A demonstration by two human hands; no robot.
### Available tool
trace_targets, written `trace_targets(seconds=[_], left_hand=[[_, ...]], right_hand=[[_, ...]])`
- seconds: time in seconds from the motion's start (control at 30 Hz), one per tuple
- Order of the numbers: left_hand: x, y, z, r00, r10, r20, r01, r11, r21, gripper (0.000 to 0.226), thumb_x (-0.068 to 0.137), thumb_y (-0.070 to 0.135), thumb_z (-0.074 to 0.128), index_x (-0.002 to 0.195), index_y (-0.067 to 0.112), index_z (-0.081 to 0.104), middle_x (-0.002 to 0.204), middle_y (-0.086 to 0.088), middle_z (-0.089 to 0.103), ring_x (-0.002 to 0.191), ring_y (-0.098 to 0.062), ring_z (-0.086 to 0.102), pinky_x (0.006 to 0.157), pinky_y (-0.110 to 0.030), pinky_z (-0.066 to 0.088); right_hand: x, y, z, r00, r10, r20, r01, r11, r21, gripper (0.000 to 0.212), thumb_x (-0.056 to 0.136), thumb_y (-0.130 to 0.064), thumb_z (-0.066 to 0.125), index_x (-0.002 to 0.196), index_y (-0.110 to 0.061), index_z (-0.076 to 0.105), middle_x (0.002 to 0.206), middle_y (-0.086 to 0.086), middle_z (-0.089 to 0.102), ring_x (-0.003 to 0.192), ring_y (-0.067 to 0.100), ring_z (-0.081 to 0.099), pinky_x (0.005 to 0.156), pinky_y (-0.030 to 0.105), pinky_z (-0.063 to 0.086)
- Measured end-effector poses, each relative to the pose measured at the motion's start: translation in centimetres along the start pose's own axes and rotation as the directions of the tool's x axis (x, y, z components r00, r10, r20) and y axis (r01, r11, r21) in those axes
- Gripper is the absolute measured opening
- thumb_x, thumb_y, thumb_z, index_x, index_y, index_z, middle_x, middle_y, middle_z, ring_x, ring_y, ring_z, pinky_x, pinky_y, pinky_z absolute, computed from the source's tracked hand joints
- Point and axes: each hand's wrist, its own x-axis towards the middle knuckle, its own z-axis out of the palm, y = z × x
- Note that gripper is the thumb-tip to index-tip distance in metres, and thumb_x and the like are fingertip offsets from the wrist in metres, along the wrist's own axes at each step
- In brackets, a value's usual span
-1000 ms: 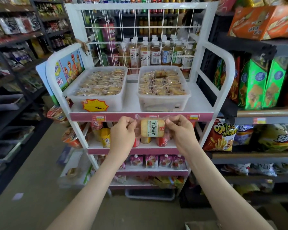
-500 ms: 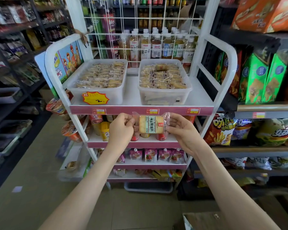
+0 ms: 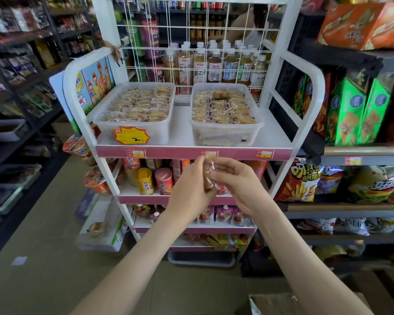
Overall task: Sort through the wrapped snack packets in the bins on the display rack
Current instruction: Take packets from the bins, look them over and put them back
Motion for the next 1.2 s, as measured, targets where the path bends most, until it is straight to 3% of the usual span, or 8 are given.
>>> trace_targets(seconds=[0.13, 0.23, 0.33, 0.4, 0.6, 0.73, 0.9, 1.2], left_hand=[[-0.1, 0.6, -0.6, 0.981, -0.194, -0.013, 0.164, 0.857, -0.488, 0.055, 0.080, 0.022, 0.078, 0.119, 0.023, 0.040, 0.103, 0.009, 0.059, 0.084, -0.001, 0.061, 0.066, -0.009, 0.047], [-0.2, 1.2, -1.4, 0.969, -0.228, 0.091, 0.192, 0.472, -0.861, 0.053, 0.079, 0.004, 0.073, 0.117, 0.021, 0.039, 0.105, 0.007, 0.063, 0.089, -0.004, 0.066, 0.067, -0.017, 0.052], [-0.2, 1.1, -1.1, 0.976, -0.177, 0.130, 0.164, 0.194, -0.967, 0.053, 0.075, 0.003, 0.067, 0.115, 0.025, 0.039, 0.114, 0.009, 0.067, 0.105, -0.021, 0.065, 0.067, -0.024, 0.055], [-0.2, 1.0, -0.9, 0.976, -0.147, 0.158, 0.176, 0.114, -0.978, 0.055, 0.076, 0.004, 0.065, 0.121, 0.027, 0.042, 0.124, -0.002, 0.061, 0.116, -0.030, 0.059, 0.073, -0.028, 0.057], [-0.4, 0.1, -1.2, 0.936, -0.316, 0.153, 0.288, 0.445, -0.848, 0.050, 0.085, 0.011, 0.070, 0.123, 0.037, 0.050, 0.129, 0.003, 0.057, 0.115, -0.016, 0.061, 0.087, -0.032, 0.056], [-0.4, 0.2, -1.8, 0.908, -0.323, 0.266, 0.376, 0.349, -0.859, 0.022, 0.097, 0.022, 0.054, 0.115, 0.034, 0.056, 0.124, -0.002, 0.061, 0.108, -0.017, 0.065, 0.087, -0.034, 0.057], [-0.3, 0.2, -2.1, 0.921, -0.359, 0.151, 0.317, 0.468, -0.825, 0.025, 0.103, 0.019, 0.041, 0.102, 0.029, 0.064, 0.103, 0.002, 0.069, 0.088, -0.009, 0.071, 0.073, -0.027, 0.058], [0.0, 0.8, -2.0, 0.895, -0.434, 0.105, 0.333, 0.492, -0.804, 0.026, 0.104, 0.019, 0.040, 0.104, 0.020, 0.066, 0.096, 0.002, 0.071, 0.090, -0.013, 0.070, 0.077, -0.031, 0.059]], right_hand=[[0.0, 0.1, -0.9, 0.998, -0.057, -0.026, 0.056, 0.998, -0.031, 0.031, 0.091, -0.003, 0.059, 0.117, -0.020, 0.063, 0.111, 0.007, 0.067, 0.103, 0.019, 0.063, 0.091, 0.033, 0.050], [-0.3, 0.4, -1.8, 0.996, 0.002, -0.086, -0.018, 0.983, -0.180, 0.023, 0.098, -0.023, 0.052, 0.117, -0.018, 0.063, 0.109, 0.004, 0.069, 0.099, 0.021, 0.064, 0.092, 0.036, 0.050], [-0.9, 0.4, -1.4, 0.997, 0.079, -0.004, -0.079, 0.996, -0.042, 0.028, 0.100, -0.023, 0.044, 0.111, -0.005, 0.063, 0.090, 0.006, 0.072, 0.078, 0.018, 0.065, 0.078, 0.034, 0.050], [-1.0, 0.2, -1.2, 0.999, 0.039, -0.036, -0.038, 0.999, 0.018, 0.025, 0.099, -0.019, 0.044, 0.108, -0.006, 0.064, 0.090, 0.005, 0.073, 0.079, 0.018, 0.064, 0.078, 0.037, 0.048], [-1.0, 0.1, -1.1, 0.972, -0.021, -0.235, 0.022, 1.000, 0.004, 0.012, 0.095, -0.005, 0.053, 0.100, -0.004, 0.064, 0.087, 0.012, 0.071, 0.081, 0.033, 0.055, 0.072, 0.044, 0.045], [-0.9, 0.3, -0.9, 0.931, -0.082, -0.357, 0.008, 0.979, -0.204, 0.013, 0.094, -0.005, 0.056, 0.091, -0.012, 0.067, 0.086, 0.007, 0.073, 0.079, 0.034, 0.065, 0.076, 0.042, 0.055], [-1.1, -0.4, -0.7, 0.897, -0.208, -0.389, 0.030, 0.909, -0.416, 0.015, 0.095, -0.011, 0.055, 0.085, -0.019, 0.062, 0.083, 0.004, 0.068, 0.074, 0.015, 0.062, 0.066, 0.031, 0.054], [-1.1, -1.2, -0.2, 0.917, -0.117, -0.381, 0.080, 0.991, -0.110, 0.015, 0.098, -0.001, 0.044, 0.090, -0.009, 0.054, 0.078, 0.002, 0.057, 0.063, 0.007, 0.054, 0.053, 0.014, 0.047]])
